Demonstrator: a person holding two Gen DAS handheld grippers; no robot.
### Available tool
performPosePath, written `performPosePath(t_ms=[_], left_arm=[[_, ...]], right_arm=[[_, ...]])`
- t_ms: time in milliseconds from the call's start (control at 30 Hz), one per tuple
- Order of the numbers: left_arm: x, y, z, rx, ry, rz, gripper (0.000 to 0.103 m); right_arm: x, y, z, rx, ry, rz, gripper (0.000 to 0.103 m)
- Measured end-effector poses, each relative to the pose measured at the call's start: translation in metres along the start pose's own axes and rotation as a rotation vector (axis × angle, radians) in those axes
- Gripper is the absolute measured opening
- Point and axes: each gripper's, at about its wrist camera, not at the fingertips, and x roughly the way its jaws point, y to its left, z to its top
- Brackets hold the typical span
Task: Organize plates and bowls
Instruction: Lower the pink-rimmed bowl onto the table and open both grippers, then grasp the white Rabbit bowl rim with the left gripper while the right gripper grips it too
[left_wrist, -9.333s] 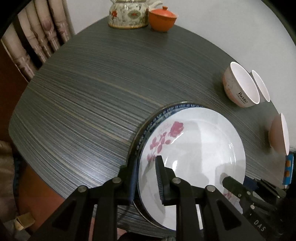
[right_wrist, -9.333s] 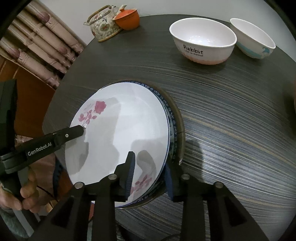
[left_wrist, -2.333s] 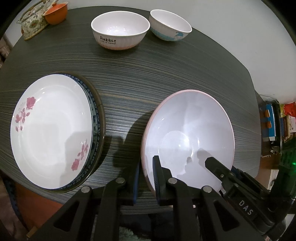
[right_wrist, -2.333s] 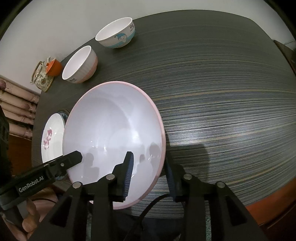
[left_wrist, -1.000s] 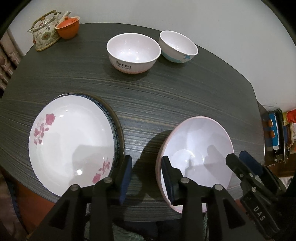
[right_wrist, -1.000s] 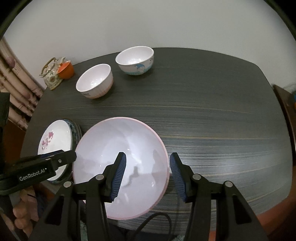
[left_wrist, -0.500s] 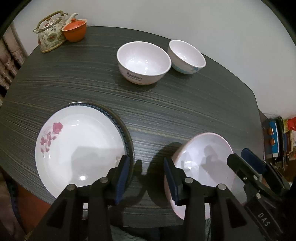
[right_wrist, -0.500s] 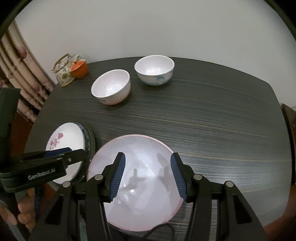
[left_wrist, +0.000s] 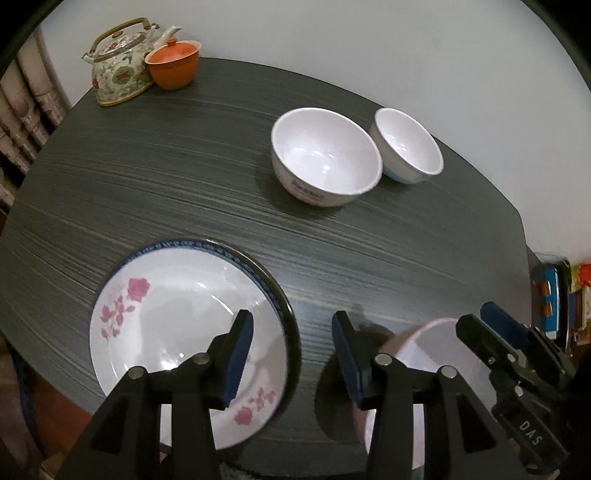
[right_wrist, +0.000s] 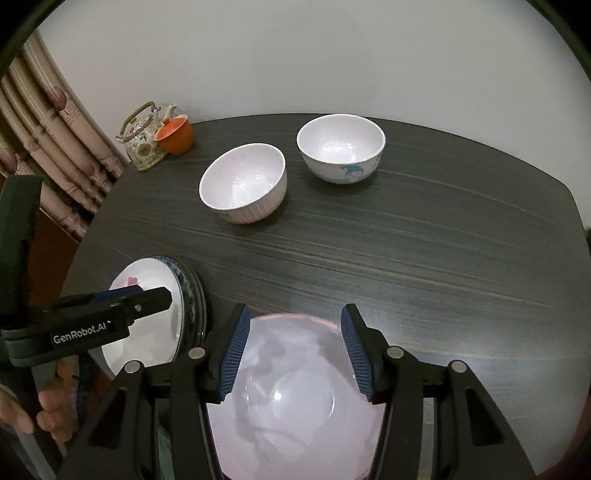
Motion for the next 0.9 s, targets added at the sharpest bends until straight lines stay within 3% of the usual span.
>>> performPosePath(t_ms=[367, 633, 900], left_arm=[[0.018, 0.029, 0.044, -0.094, -0.038, 0.009, 0.045], [0.034, 0.038, 0.077, -0.14, -0.068, -0.058, 0.045], [0.058, 0.04, 0.102, -0.19, -0.031, -0.12, 0.045]], right_arm=[[0.034, 0.001, 0.042, -0.055, 0.053, 0.01, 0.051], [0.065, -0.013, 0.075, -0.029, 0.086, 0.055, 0.051], [0.101, -0.02, 0.108, -0.002, 0.134, 0.083, 0.051]])
